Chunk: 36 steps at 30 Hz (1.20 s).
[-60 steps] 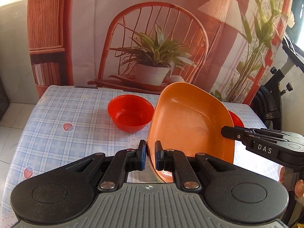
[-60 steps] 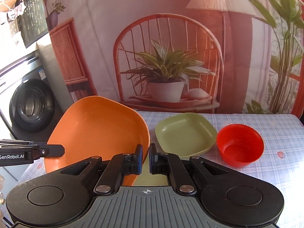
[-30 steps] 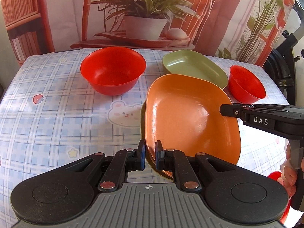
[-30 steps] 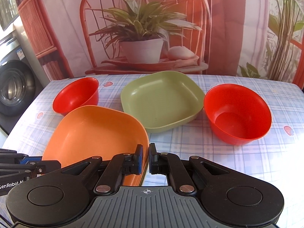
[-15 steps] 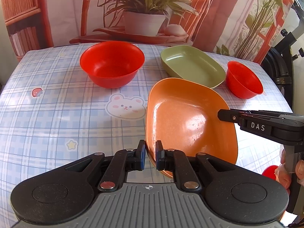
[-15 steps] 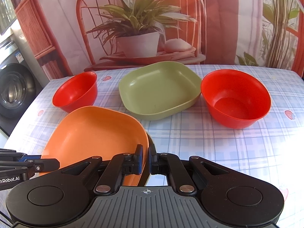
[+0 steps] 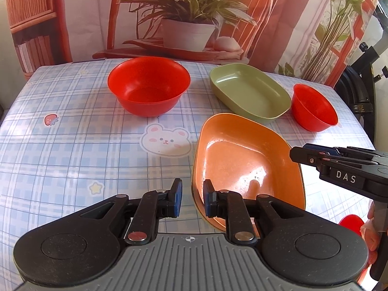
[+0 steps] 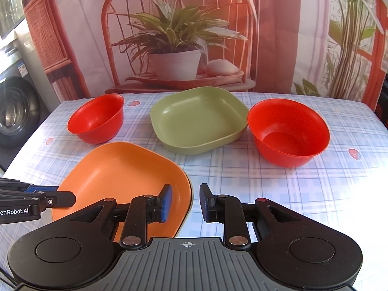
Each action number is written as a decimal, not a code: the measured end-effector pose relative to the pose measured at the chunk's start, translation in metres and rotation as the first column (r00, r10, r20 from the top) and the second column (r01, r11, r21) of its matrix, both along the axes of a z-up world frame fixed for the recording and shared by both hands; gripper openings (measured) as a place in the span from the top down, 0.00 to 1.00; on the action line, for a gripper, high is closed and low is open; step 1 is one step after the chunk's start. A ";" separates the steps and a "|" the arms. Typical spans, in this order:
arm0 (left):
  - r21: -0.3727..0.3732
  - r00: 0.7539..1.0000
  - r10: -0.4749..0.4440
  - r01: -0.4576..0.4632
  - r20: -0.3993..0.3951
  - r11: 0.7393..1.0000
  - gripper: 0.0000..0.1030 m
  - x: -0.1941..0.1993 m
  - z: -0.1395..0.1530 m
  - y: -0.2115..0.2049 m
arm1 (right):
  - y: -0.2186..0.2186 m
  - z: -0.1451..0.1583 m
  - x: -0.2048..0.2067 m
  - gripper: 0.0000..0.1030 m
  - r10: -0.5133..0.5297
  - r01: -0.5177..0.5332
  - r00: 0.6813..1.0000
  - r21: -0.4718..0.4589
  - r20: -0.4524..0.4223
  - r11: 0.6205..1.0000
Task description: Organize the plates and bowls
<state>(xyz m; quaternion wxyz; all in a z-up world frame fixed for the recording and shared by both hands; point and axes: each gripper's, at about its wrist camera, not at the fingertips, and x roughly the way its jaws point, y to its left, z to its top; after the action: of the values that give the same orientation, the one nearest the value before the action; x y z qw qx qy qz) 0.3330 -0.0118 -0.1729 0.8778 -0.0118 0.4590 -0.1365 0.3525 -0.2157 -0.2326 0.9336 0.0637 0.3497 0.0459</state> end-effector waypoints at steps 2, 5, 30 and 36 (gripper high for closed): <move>0.004 1.000 0.006 -0.006 0.002 1.000 0.80 0.000 -0.001 0.001 | 0.001 -0.004 -0.001 0.78 0.005 -0.005 1.000 -0.003 -0.017 1.000; 0.003 1.000 0.017 -0.017 0.003 1.000 0.80 -0.001 -0.003 0.003 | 0.007 -0.011 -0.002 0.78 0.022 -0.022 0.999 -0.009 -0.038 1.000; -0.030 0.998 0.049 -0.049 -0.029 0.998 0.70 -0.009 -0.011 0.013 | 0.006 -0.026 0.000 0.77 0.024 -0.023 0.996 0.005 -0.084 1.000; 0.001 1.000 0.021 -0.021 0.014 1.000 0.65 -0.017 0.000 0.011 | 0.004 -0.017 -0.005 0.77 0.033 -0.032 0.999 0.038 -0.041 0.999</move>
<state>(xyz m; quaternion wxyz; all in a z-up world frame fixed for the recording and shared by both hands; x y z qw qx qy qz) 0.3162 -0.0012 -0.1725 0.8823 -0.0150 0.4528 -0.1273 0.3477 -0.2117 -0.2494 0.9238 0.0762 0.3694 0.0662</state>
